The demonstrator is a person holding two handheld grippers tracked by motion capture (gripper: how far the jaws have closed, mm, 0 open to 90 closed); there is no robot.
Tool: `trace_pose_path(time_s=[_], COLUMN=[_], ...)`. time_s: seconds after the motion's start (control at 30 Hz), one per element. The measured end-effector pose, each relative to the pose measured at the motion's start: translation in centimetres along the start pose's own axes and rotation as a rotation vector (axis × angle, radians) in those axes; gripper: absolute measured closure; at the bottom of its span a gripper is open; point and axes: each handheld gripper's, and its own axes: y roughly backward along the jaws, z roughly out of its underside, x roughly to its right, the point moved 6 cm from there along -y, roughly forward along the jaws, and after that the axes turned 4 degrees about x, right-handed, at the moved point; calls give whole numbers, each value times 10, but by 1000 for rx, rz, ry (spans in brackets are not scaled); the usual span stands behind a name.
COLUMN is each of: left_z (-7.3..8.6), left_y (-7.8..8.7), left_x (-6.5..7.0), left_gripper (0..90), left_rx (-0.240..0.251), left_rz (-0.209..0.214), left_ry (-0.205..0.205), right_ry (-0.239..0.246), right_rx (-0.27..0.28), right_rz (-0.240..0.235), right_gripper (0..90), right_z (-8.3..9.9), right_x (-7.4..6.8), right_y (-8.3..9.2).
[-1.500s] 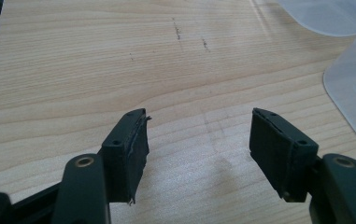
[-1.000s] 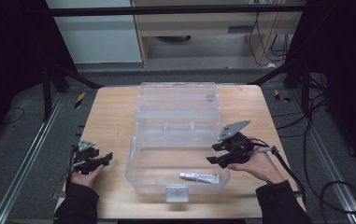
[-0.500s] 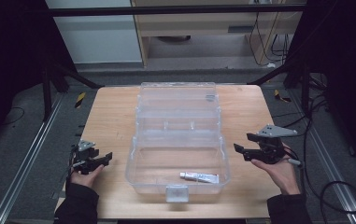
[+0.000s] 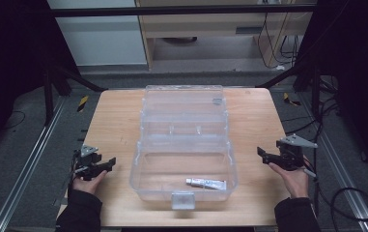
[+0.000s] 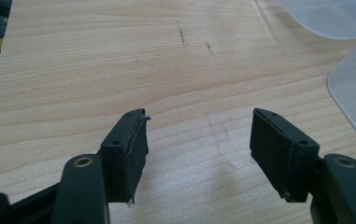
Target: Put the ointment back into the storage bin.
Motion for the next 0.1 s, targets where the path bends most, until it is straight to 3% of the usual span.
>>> trace_pose_path(time_s=[0.1], left_z=[0], left_y=[0], left_x=[0], left_gripper=[355], left_rx=[3], left_rz=[-2], left_ry=[0], right_ry=[8], right_rx=[-20], right_rz=[20], right_gripper=[182], right_z=[8], right_x=[5], right_y=[-4])
